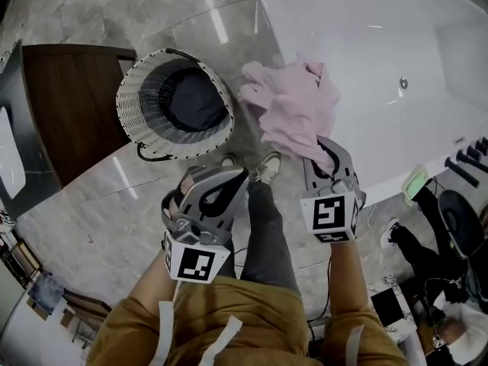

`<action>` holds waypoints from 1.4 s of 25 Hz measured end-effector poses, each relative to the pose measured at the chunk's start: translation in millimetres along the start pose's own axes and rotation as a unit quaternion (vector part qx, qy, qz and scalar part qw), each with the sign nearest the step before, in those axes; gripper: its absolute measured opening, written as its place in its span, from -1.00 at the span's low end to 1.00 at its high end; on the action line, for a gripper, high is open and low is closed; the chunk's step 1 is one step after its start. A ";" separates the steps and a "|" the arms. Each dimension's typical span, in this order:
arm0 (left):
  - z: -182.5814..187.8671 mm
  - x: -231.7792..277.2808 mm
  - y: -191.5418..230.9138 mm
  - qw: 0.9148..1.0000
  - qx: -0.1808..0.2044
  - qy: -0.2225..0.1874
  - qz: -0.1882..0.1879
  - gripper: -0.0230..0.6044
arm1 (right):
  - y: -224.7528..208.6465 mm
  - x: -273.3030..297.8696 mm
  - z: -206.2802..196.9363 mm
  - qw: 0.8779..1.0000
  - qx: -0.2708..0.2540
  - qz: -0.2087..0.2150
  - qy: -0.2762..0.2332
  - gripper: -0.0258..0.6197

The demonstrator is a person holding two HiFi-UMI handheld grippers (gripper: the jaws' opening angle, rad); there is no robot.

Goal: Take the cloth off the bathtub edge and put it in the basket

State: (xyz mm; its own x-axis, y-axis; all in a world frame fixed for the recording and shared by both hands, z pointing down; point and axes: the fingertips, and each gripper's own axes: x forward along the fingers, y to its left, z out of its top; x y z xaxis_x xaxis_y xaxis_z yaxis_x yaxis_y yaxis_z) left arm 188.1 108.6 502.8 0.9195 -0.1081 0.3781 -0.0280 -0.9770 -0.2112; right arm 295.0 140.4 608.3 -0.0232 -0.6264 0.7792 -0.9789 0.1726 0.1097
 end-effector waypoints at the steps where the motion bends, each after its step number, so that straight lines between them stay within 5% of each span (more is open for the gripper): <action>1: 4.4 -3.7 -0.2 1.000 0.002 -0.002 0.001 -0.91 | 0.8 -12.0 4.3 1.000 0.002 -0.003 -0.004 -0.73; 21: 150.6 -54.2 3.0 0.995 0.055 -0.074 0.024 -0.91 | 3.6 -224.7 116.9 0.992 -0.034 -0.063 -0.103 -0.73; 35: 208.9 -71.9 -4.1 0.991 0.090 -0.096 0.038 -0.91 | -2.8 -279.6 136.1 0.987 -0.037 -0.083 -0.131 -0.73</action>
State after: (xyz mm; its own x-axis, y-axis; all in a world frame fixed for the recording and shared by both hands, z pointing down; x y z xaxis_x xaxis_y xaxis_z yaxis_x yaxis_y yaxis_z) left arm 204.0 158.7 288.2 0.9755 -0.1257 0.1807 -0.0448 -0.9172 -0.3959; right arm 276.5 211.6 306.2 0.0753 -0.8238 0.5619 -0.9565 0.0996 0.2742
